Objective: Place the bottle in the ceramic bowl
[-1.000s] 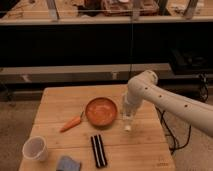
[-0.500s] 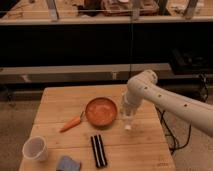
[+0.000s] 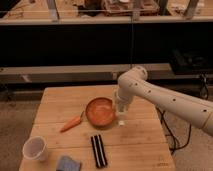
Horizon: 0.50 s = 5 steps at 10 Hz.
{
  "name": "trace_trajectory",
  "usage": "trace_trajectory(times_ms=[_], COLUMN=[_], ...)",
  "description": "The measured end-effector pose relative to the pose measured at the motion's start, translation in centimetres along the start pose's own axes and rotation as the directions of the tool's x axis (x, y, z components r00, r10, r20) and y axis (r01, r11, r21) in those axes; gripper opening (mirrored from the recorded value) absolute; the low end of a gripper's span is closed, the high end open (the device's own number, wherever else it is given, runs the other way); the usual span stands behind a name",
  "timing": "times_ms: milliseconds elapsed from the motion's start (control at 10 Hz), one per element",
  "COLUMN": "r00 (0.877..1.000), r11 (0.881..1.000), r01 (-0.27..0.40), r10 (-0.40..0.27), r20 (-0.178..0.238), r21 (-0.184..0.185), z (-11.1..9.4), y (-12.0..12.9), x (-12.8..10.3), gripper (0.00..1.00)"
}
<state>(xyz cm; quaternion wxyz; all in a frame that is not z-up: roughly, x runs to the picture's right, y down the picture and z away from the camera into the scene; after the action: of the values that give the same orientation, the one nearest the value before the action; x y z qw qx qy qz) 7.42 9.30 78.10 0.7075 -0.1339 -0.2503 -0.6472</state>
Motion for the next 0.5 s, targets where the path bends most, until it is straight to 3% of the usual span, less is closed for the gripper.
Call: trace_trajectory(times_ms=[300, 500], r00=[1.000, 0.999], r11=[1.000, 1.000], r01=[0.021, 0.027], r10=[-0.021, -0.027], r20=[-0.014, -0.021], r21=[0.010, 0.010], z=[1.0, 1.1], y=[-2.3, -2.6], x=[1.6, 2.0], gripper=[0.04, 0.04])
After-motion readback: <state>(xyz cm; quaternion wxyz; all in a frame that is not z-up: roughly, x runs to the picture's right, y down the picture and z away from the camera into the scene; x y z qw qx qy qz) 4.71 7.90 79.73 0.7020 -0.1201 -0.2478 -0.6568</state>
